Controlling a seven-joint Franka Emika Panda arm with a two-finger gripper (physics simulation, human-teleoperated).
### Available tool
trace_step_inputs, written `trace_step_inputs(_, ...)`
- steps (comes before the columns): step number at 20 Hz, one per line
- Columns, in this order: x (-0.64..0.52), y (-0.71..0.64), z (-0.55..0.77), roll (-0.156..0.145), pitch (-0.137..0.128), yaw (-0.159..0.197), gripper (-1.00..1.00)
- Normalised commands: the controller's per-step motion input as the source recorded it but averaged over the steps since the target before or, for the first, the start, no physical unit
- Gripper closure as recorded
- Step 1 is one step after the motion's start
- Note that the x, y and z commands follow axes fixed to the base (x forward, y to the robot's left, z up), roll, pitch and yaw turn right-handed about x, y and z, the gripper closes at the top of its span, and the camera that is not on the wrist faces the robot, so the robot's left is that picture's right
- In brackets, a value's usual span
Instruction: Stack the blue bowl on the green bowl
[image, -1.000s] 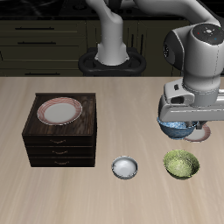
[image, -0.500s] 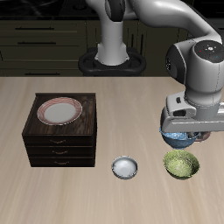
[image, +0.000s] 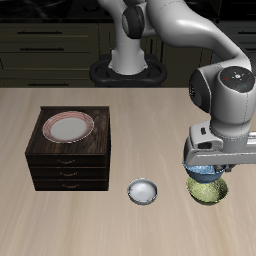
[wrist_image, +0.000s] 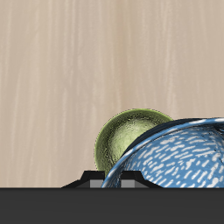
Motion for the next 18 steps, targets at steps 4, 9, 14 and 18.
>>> trace_step_inputs(4, 0.05, 0.12, -0.21, 0.012, 0.027, -0.002, 1.0)
trace_step_inputs(9, -0.03, 0.2, -0.32, 0.027, 0.043, 0.005, 1.0)
trace_step_inputs(14, 0.0, 0.03, -0.34, -0.039, 0.077, 0.004, -1.0)
trace_step_inputs(18, 0.05, -0.09, -0.05, -0.011, 0.018, -0.004, -1.0)
